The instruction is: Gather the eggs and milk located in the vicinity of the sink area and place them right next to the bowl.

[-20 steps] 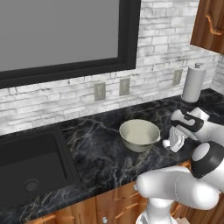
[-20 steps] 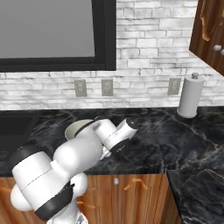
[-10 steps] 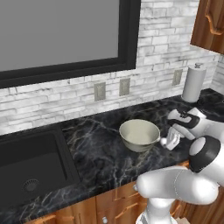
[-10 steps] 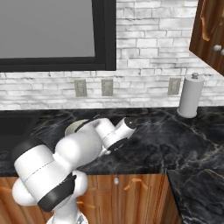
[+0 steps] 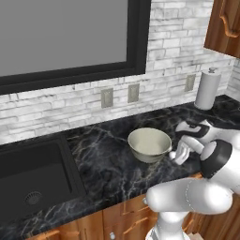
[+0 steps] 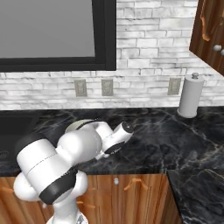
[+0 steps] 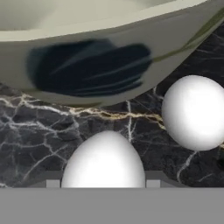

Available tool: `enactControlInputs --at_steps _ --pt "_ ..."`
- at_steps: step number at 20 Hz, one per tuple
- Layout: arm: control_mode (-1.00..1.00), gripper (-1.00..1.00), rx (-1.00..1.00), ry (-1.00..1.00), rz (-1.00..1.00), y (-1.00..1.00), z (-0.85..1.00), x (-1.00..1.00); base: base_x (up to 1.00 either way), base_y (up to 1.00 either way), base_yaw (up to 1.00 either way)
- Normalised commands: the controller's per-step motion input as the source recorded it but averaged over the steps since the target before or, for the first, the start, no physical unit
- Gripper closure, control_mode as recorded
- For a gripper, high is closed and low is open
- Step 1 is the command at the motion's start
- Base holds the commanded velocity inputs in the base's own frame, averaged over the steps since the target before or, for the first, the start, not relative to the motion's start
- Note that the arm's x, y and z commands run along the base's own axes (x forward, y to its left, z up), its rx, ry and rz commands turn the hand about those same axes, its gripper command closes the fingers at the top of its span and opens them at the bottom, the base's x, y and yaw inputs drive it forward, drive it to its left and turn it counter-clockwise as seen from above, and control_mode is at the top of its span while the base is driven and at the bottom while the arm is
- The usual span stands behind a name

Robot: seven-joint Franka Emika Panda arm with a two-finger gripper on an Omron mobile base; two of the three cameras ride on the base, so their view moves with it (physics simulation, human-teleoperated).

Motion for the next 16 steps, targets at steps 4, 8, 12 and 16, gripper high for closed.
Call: enactControlInputs --at_steps 4,8,12,16 --pt "-1.0 1.0 0.0 0.0 0.0 0.04 -0.04 0.14 0.0 0.0 0.0" --pt "-1.0 1.0 -0.01 0.0 0.0 0.01 -0.01 0.23 0.0 0.0 0.0" --pt "-1.0 1.0 0.0 0.0 0.0 0.0 -0.1 0.15 0.0 0.0 0.0" --pt "-1.0 1.0 0.0 0.0 0.0 0.0 -0.01 0.01 0.0 0.0 0.0"
